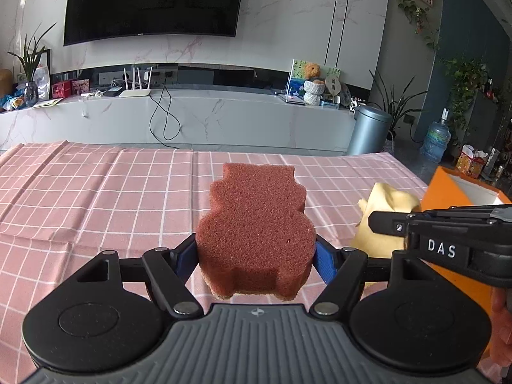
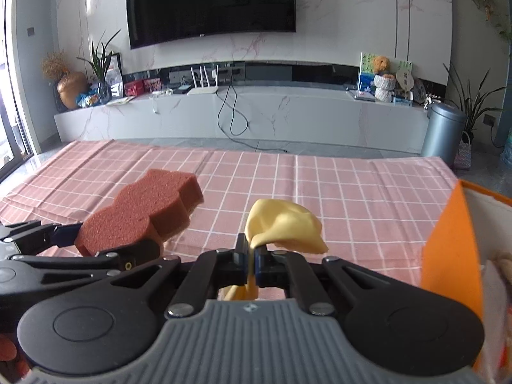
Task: Organize soft objects
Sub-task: 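Lift the sponge and yellow cloth and carry both toward the orange box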
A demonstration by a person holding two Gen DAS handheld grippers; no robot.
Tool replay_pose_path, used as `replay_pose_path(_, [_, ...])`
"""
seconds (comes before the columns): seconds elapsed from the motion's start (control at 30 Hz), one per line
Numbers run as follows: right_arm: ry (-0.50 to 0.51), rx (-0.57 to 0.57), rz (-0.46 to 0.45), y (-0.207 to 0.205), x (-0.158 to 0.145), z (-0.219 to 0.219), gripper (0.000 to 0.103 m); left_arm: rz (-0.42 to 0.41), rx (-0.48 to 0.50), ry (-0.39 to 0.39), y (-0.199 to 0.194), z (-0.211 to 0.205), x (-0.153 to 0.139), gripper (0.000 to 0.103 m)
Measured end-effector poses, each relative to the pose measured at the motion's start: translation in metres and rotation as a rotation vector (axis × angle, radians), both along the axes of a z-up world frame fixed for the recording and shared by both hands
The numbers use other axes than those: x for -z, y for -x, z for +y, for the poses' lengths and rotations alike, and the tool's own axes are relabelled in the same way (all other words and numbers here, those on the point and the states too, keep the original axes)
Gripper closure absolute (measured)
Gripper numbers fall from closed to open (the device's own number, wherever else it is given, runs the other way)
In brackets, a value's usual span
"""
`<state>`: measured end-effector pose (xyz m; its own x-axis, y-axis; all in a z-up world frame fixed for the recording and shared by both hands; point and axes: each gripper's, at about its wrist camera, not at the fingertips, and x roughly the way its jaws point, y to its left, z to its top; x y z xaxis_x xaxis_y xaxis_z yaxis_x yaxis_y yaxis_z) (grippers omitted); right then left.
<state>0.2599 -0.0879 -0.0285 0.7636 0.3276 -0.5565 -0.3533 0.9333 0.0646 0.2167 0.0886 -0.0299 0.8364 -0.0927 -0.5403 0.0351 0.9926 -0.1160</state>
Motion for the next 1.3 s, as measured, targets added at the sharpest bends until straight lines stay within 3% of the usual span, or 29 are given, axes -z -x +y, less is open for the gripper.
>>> replay_pose_path(0.33, [-0.046,0.035,-0.108,0.066,-0.04,-0.057,0.102,-0.038,0.032,-0.014,0.042,-0.034,-0.028,0.02])
replay_pose_path(0.63, [-0.086,0.086,-0.142,0.103,-0.058,-0.11,0.102,-0.073,0.121,0.005,0.063,-0.068,-0.042,0.02])
replay_pose_path(0.9, [-0.102,0.171,-0.14,0.114,-0.07,-0.181,0.102,-0.083,0.294,0.013,0.059,-0.118,-0.051,0.02])
replay_pose_path(1.1, [-0.048,0.24,-0.119,0.11,-0.065,-0.227,0.102,-0.084,0.442,-0.055,0.043,-0.167,-0.053,0.02])
replay_pose_path(1.3, [-0.024,0.272,-0.066,0.098,-0.051,-0.258,0.102,-0.028,0.556,-0.094,0.023,-0.212,-0.041,0.02])
